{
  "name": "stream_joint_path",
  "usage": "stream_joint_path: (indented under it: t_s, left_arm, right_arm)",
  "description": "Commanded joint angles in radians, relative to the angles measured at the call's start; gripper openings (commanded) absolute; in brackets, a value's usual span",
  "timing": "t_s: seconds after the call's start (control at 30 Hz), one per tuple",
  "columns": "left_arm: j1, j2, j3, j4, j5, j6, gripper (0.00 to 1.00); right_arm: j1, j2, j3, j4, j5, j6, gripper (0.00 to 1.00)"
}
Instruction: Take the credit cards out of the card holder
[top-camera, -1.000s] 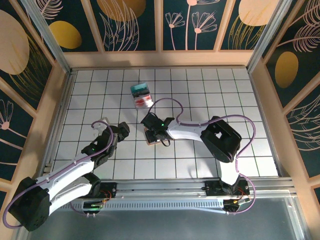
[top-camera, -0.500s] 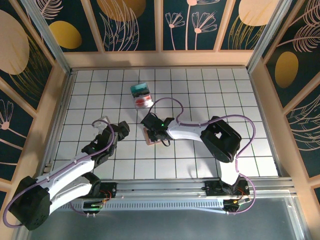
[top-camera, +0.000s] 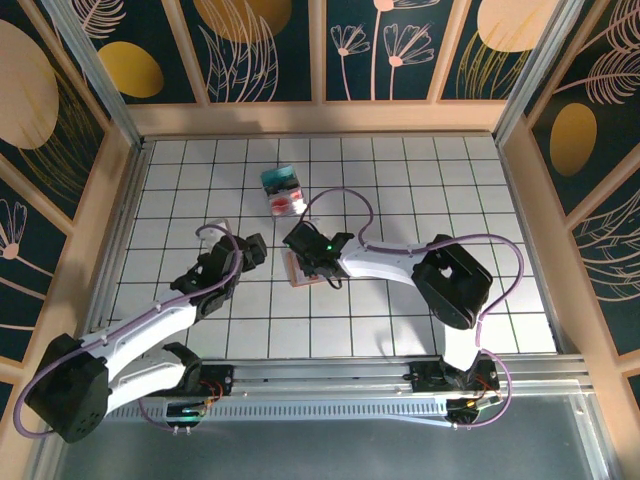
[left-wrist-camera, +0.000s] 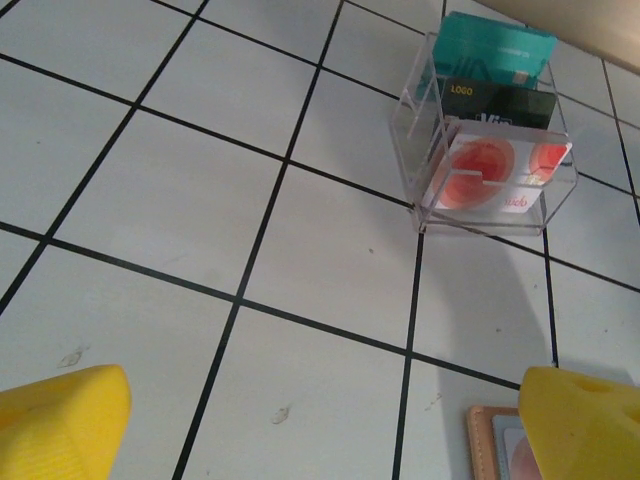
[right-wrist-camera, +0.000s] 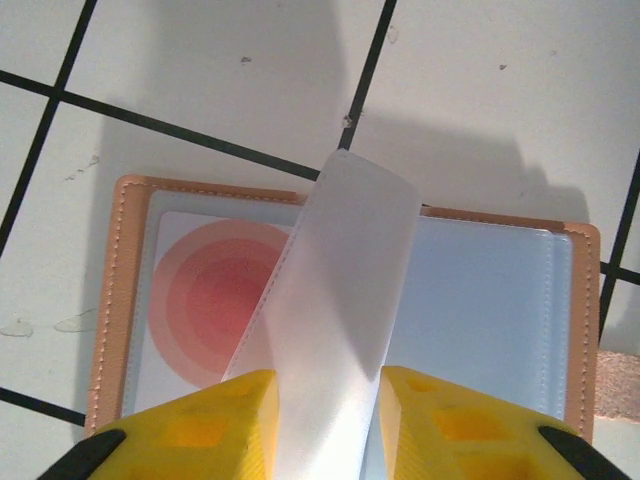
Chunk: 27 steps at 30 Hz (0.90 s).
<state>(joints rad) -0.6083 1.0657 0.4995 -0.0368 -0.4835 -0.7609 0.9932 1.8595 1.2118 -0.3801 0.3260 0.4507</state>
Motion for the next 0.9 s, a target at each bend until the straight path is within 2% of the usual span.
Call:
stream_joint_path:
  t_s: [0.0,0.27,0.7,0.87]
  left_arm:
    - [-0.005,0.023,0.038,0.015,0.018,0.040,0.99]
    - [-0.017,0.102,0.084,0.012,0.069,0.085,0.99]
    - [-0.248,0.420,0.260,-0.095,-0.076,0.114,0.99]
    - [-0.296,0.536,0.335,-0.109,-0.108,0.114,0.99]
  right_arm:
    - [-0.016,-0.029,-0.025,-0.034,0.049,0.013,0.33]
    - [-0.043,-0.051,-0.064,-0.029,0.052,0.023,0.34]
    - [-0.088,-0.109,-0.147,0.017,0.036,0.052,0.35]
    - [-0.113,-0.143,-0.190,0.053,0.010,0.062,0.35]
